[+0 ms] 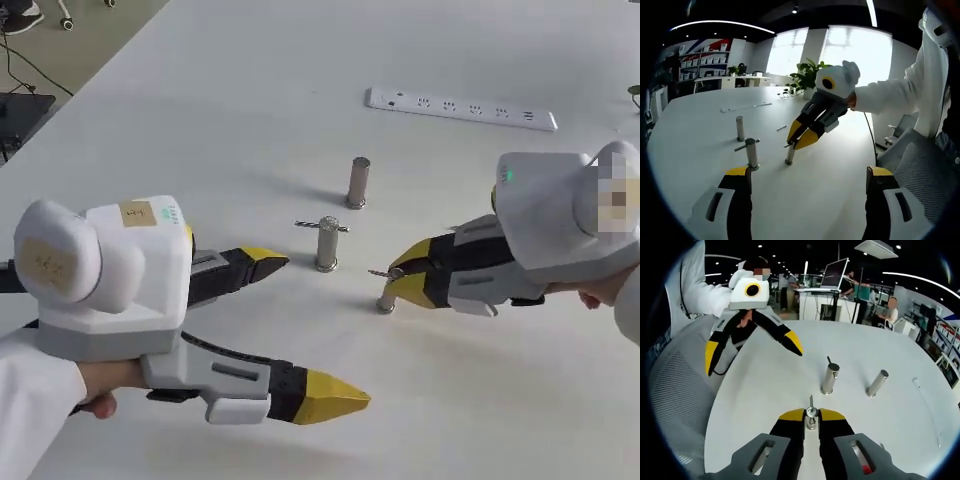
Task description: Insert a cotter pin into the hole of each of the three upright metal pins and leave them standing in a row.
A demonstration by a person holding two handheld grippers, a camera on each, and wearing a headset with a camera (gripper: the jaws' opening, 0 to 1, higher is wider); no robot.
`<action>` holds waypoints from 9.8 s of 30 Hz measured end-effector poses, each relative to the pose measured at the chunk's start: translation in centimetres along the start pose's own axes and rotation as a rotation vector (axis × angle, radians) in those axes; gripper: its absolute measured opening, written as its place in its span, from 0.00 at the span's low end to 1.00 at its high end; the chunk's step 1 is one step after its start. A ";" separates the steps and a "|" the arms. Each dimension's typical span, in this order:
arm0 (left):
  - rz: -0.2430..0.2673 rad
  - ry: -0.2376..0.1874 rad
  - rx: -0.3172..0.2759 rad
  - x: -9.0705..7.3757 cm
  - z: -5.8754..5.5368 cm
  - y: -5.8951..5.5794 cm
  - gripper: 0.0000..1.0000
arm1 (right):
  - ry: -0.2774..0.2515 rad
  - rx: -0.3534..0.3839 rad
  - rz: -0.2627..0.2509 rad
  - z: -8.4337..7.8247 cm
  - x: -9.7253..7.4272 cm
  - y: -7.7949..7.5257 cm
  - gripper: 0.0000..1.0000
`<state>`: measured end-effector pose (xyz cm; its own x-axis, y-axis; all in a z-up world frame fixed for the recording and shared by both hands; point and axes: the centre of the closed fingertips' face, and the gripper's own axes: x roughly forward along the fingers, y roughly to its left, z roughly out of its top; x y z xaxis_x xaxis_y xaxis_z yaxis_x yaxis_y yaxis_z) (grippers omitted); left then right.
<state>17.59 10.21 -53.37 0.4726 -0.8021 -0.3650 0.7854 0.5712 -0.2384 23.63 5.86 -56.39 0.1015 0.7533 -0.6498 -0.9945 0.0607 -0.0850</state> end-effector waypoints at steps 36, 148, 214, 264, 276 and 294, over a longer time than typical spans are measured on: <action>0.059 0.007 -0.069 -1.0 -0.2 1.2 0.98 | -0.109 0.020 0.143 0.0 -0.5 -3.6 0.04; 0.168 -0.132 -0.021 5.5 12.2 12.4 0.73 | -0.394 0.700 -0.578 -4.7 -15.6 4.1 0.94; 0.338 0.164 0.086 9.2 7.5 19.5 0.11 | -0.320 0.735 -0.542 -5.8 -14.3 4.8 0.85; 0.144 0.108 0.133 1.7 6.8 2.7 0.11 | -0.292 0.652 -0.500 -4.1 -13.5 5.4 0.83; 0.146 0.124 0.129 4.9 3.8 2.9 0.11 | -0.278 0.658 -0.483 -4.2 -12.8 5.4 0.81; 0.148 0.141 0.122 7.8 0.5 3.0 0.11 | -0.263 0.663 -0.479 -4.7 -12.7 5.7 0.81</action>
<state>23.88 5.57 -56.48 0.5321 -0.6741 -0.5123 0.7585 0.6483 -0.0653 16.83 -6.50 -52.18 0.5866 0.6712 -0.4532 -0.6630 0.7193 0.2073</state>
